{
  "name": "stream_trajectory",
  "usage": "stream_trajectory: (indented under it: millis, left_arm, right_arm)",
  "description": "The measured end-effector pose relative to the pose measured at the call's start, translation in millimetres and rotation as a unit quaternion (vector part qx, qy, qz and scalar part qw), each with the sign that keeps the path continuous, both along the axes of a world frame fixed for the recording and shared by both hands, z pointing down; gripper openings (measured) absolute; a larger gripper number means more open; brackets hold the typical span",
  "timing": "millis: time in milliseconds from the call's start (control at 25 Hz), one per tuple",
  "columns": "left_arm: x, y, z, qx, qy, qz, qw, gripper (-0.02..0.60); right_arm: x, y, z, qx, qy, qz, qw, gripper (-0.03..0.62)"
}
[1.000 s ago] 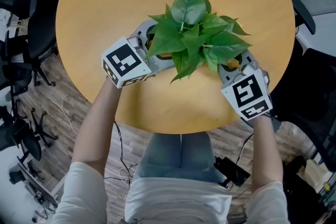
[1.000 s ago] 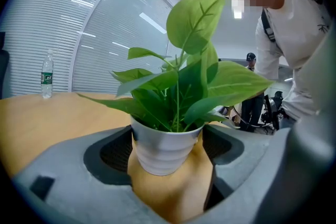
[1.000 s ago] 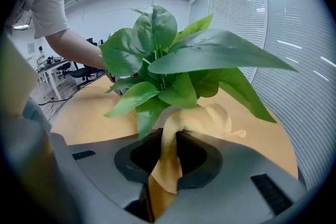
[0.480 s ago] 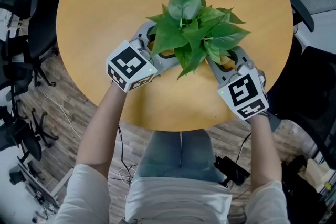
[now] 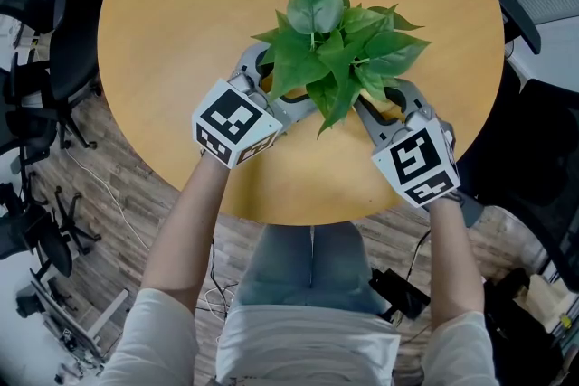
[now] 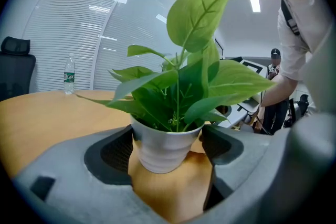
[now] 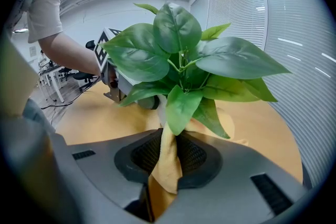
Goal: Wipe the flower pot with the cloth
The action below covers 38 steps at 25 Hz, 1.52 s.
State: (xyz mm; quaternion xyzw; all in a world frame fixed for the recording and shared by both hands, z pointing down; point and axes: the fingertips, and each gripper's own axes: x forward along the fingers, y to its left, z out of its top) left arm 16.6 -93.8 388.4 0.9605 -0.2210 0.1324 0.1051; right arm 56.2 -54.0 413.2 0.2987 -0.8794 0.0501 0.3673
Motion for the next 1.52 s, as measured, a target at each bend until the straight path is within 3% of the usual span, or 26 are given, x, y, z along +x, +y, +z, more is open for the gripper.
stream_trajectory:
  millis: [640, 1520]
  left_arm:
    - [1.9, -1.8, 2.8, -0.006, -0.002, -0.081, 0.9967, 0.419]
    - [4.2, -5.4, 3.2, -0.019, -0.008, -0.198, 0.9799, 0.41]
  right_arm:
    - [-5.1, 3.8, 3.3, -0.004, -0.004, -0.003, 1.0, 0.071]
    - [-8.5, 2.3, 2.3, -0.008, -0.024, 0.002, 1.0, 0.071]
